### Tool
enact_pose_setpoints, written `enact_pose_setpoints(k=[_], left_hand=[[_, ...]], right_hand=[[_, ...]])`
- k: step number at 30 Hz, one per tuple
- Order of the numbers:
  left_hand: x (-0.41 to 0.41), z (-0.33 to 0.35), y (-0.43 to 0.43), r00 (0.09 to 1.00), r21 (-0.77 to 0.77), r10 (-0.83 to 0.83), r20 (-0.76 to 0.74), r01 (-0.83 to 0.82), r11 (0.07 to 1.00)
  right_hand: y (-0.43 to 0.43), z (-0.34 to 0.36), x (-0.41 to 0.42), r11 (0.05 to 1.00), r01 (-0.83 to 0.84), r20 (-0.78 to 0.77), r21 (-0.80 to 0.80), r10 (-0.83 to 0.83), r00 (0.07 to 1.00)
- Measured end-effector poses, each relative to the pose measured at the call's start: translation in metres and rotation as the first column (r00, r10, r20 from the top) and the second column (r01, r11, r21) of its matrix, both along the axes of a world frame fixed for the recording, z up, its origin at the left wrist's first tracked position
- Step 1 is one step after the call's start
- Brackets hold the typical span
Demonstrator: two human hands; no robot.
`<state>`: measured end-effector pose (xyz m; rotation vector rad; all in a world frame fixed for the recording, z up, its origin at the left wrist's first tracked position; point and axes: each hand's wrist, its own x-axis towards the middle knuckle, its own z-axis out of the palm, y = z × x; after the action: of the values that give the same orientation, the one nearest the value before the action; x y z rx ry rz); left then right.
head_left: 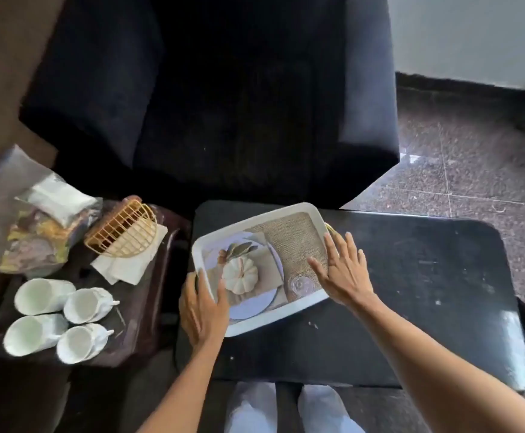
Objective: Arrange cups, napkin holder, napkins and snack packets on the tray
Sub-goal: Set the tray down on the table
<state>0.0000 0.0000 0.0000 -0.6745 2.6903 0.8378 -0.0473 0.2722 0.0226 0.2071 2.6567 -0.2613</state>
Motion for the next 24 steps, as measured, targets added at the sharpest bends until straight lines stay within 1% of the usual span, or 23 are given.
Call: enact_pose_setpoints(k=[1,2,3,5,7,10,12,14,17,19,24], left_hand=[[-0.003,-0.012,-0.002,0.99,0.045,0.142,0.017,-0.143,0.989],[-0.007,-0.022,-0.003,0.959,0.073,0.28,0.04,-0.283,0.956],[-0.01,-0.034,-0.004,0.922,0.096,0.382,0.06,-0.386,0.917],[-0.015,-0.054,-0.008,0.863,0.14,0.494,0.108,-0.505,0.851],[-0.016,-0.067,-0.008,0.823,0.193,0.556,0.117,-0.568,0.8],[-0.017,-0.08,-0.011,0.759,0.238,0.647,0.077,-0.644,0.727],[-0.018,-0.081,-0.012,0.702,0.268,0.71,0.058,-0.696,0.666],[-0.019,-0.083,-0.016,0.675,0.29,0.737,0.048,-0.715,0.636],[-0.019,-0.081,-0.02,0.69,0.303,0.722,0.055,-0.701,0.646],[-0.019,-0.078,-0.019,0.706,0.328,0.706,0.055,-0.681,0.655],[-0.025,-0.067,0.017,0.717,0.49,0.689,0.109,-0.641,0.59]], right_hand=[[0.001,-0.01,-0.007,1.0,0.014,-0.011,-0.015,-0.014,1.0],[0.004,-0.018,-0.014,0.998,0.048,-0.035,-0.034,-0.049,0.998],[0.009,-0.028,-0.022,0.994,0.089,-0.066,-0.058,-0.093,0.993],[0.02,-0.045,-0.035,0.967,0.223,-0.08,-0.124,-0.234,0.969],[0.034,-0.062,-0.042,0.939,0.308,-0.031,-0.153,-0.316,0.948],[0.048,-0.08,-0.051,0.934,0.299,0.017,-0.196,-0.302,0.953],[0.051,-0.087,-0.055,0.922,0.312,0.004,-0.229,-0.32,0.948],[0.053,-0.091,-0.058,0.901,0.356,-0.019,-0.249,-0.372,0.928],[0.061,-0.093,-0.059,0.85,0.454,-0.007,-0.267,-0.473,0.881],[0.071,-0.09,-0.052,0.821,0.49,-0.029,-0.294,-0.52,0.854],[0.12,-0.072,-0.01,0.73,0.592,-0.059,-0.342,-0.645,0.762]])
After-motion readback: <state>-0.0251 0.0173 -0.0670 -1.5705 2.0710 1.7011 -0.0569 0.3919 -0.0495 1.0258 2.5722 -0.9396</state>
